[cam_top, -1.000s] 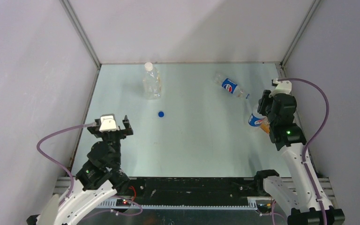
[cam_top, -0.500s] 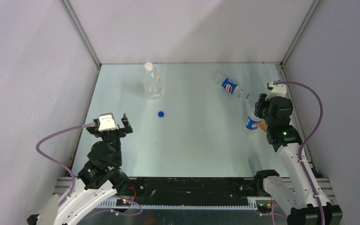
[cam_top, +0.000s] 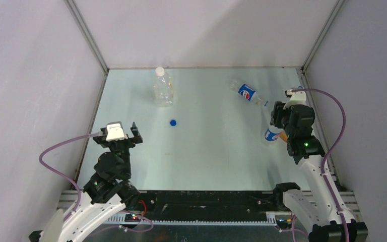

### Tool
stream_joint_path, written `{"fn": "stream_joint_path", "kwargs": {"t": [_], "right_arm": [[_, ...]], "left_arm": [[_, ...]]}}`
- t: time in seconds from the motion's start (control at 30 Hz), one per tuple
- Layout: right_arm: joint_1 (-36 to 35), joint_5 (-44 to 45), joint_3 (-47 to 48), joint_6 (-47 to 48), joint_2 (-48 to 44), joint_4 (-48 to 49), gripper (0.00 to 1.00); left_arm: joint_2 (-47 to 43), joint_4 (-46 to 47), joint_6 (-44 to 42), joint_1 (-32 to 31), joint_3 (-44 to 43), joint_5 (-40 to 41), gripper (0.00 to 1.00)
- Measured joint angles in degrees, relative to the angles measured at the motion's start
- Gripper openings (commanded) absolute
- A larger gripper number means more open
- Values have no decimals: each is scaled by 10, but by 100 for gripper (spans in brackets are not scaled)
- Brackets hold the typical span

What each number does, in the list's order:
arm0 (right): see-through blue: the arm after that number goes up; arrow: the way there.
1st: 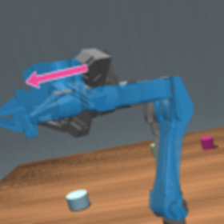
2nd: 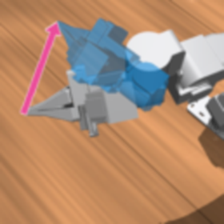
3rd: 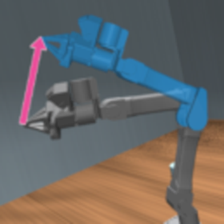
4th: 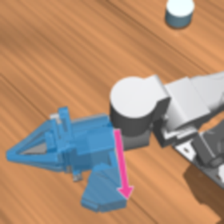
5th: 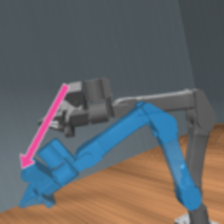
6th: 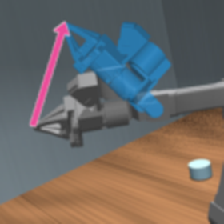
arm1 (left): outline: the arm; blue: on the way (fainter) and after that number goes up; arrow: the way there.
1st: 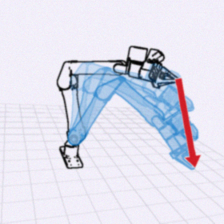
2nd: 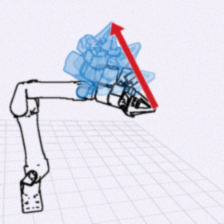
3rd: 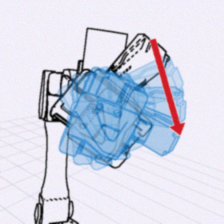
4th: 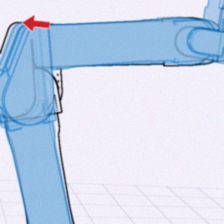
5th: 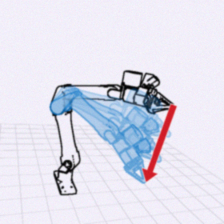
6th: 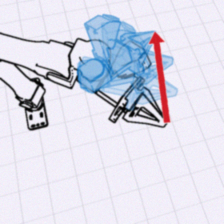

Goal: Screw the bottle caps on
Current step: Place the plastic bottle at the center of the board, then reset both arms

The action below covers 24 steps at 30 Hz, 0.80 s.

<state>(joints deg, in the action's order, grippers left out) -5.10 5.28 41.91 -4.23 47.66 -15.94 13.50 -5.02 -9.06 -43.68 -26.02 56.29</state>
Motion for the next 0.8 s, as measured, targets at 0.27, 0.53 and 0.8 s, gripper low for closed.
{"fn": "stream_joint_path", "kwargs": {"t": [0.27,0.53,0.8], "right_arm": [[0,-10,0,5,0,0,66],[0,-10,0,12,-1,0,86],[0,-10,0,12,-14,-1,99]], "left_arm": [[0,0,0,0,0,-10,100],[0,-2,0,0,0,-13,100],[2,-2,0,0,0,-15,100]]}}
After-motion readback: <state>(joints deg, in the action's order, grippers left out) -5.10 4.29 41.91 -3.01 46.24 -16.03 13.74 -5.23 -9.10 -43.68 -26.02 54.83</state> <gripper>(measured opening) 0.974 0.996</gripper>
